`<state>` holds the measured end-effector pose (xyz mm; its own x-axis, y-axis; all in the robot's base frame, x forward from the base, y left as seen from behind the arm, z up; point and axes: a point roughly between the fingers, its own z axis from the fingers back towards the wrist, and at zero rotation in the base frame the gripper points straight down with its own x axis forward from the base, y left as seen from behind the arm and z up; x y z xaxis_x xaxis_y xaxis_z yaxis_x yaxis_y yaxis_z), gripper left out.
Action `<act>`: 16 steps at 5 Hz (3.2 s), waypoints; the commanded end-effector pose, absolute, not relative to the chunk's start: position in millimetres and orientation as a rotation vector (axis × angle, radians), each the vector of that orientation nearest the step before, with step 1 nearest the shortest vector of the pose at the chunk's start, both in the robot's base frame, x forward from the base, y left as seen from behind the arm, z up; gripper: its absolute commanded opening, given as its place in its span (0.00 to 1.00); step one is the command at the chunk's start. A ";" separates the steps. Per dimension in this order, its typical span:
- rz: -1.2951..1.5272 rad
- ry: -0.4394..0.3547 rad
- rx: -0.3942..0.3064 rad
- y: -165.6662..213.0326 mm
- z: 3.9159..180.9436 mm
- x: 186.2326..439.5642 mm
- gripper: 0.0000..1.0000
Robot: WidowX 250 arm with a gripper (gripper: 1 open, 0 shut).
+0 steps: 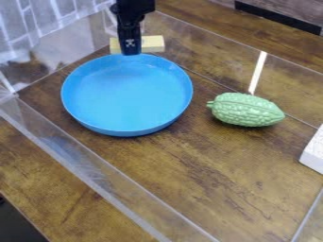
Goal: Remove the yellow block from inside the blue tray and put it on the table
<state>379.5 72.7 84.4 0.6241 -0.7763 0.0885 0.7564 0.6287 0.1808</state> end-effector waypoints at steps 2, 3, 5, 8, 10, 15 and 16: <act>-0.807 -0.210 0.200 78.9 99.7 405.0 0.00; -0.850 -0.213 0.199 96.3 88.2 416.6 0.00; -0.922 -0.214 0.201 118.3 78.9 420.4 0.00; -0.866 -0.196 0.205 147.5 75.0 411.7 0.00; -0.977 -0.198 0.201 165.3 73.9 424.6 0.00; -0.897 -0.169 0.186 189.1 38.3 418.8 1.00; -0.865 -0.164 0.186 208.8 36.5 427.3 0.00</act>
